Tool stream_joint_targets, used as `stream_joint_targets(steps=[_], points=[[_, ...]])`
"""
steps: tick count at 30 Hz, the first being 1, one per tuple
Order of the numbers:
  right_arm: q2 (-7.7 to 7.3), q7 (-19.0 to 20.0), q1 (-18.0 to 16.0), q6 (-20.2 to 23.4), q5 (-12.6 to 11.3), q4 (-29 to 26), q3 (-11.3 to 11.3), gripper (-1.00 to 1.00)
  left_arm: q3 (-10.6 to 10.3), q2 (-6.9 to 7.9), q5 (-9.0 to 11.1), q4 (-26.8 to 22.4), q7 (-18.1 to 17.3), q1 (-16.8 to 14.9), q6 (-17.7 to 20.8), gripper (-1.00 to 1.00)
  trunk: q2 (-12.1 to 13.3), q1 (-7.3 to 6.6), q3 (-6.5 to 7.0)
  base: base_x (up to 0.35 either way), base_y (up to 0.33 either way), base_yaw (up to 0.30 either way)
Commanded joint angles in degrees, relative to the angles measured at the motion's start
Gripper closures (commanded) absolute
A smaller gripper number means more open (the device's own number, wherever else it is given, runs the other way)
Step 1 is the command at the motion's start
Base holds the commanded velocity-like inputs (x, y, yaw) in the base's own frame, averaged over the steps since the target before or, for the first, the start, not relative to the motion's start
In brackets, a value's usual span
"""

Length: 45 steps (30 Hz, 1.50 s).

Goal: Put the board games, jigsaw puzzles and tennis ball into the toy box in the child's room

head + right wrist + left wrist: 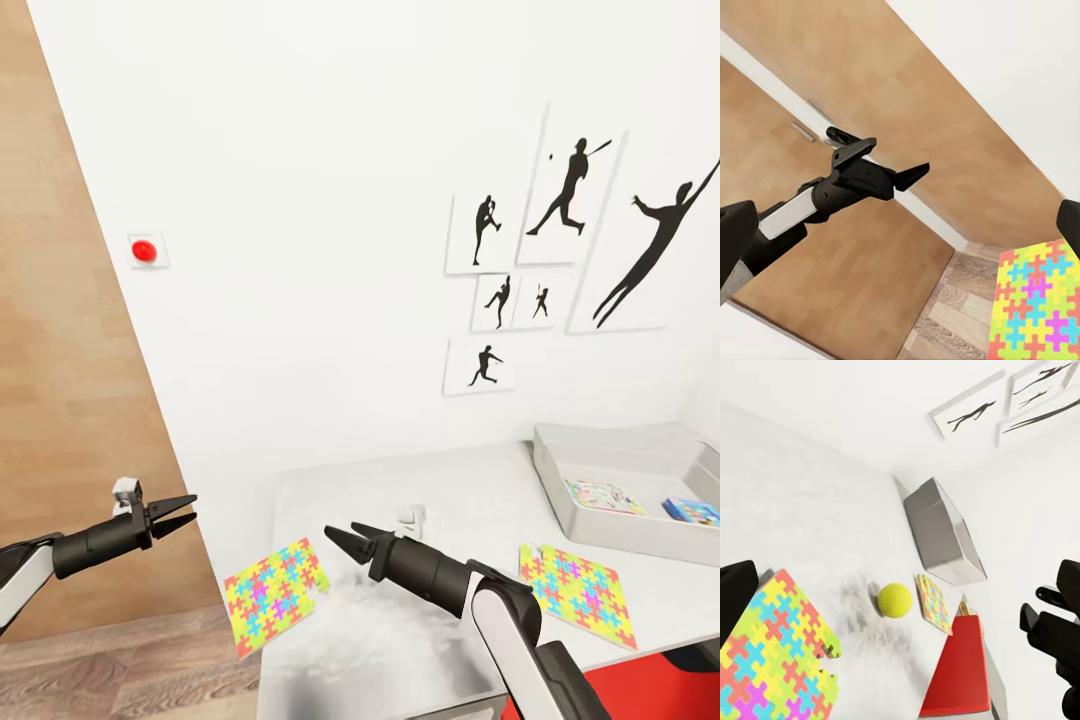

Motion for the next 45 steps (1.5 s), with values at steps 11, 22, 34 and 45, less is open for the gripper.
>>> stream_joint_targets(steps=[11,22,34,45], points=[[0.02,0.0,0.0,0.4,-0.7,-0.1,-0.1,-1.00,0.0,0.23,0.3,1.9,-0.1,-0.1,0.5,-1.00,-2.9,1.55,-1.34,0.000,0.000,0.000],[0.02,0.0,0.1,0.4,-0.7,-0.1,-0.1,-1.00,0.0,0.61,0.3,2.1,-0.1,-0.1,0.4,-1.00,-2.9,1.55,-1.12,-0.036,0.048,-0.049],[0.02,0.0,0.1,0.4,-0.7,-0.1,-0.1,-1.00,0.1,0.89,0.2,2.2,-1.7,-0.1,0.3,-1.00,-2.9,1.55,-1.10,-0.054,0.066,-0.005],[0.02,0.4,0.2,0.3,-0.7,-0.1,-0.1,-1.00,0.1,0.87,0.2,2.2,-1.8,-0.1,0.3,-1.00,-2.9,1.55,-1.10,0.000,0.102,0.000]])
